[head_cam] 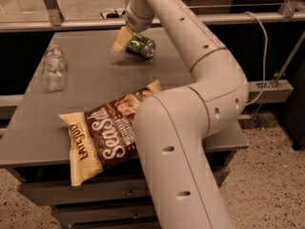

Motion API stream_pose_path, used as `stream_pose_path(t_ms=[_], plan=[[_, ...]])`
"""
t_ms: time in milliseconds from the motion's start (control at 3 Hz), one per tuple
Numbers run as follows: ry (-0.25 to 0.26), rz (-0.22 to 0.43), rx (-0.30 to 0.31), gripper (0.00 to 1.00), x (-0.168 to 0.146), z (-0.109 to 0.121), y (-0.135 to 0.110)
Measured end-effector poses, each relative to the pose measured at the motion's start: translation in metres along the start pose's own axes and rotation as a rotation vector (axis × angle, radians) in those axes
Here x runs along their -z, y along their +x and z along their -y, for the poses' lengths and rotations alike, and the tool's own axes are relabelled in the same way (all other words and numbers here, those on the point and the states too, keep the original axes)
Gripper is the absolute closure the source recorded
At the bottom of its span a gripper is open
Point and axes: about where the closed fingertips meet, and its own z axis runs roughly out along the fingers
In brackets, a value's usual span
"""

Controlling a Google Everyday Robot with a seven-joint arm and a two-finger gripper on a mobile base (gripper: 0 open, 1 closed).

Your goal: Place green can upright

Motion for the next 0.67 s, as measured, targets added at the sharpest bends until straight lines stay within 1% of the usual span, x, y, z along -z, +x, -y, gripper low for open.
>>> stream_pose_path(t_ms=[333,667], plan=[[0.01,-0.026,0.012,0.0,-0.0055,-0.0009,-0.0006],[0.001,-0.063,0.019,0.0,-0.0141,-0.0046,0.0044]])
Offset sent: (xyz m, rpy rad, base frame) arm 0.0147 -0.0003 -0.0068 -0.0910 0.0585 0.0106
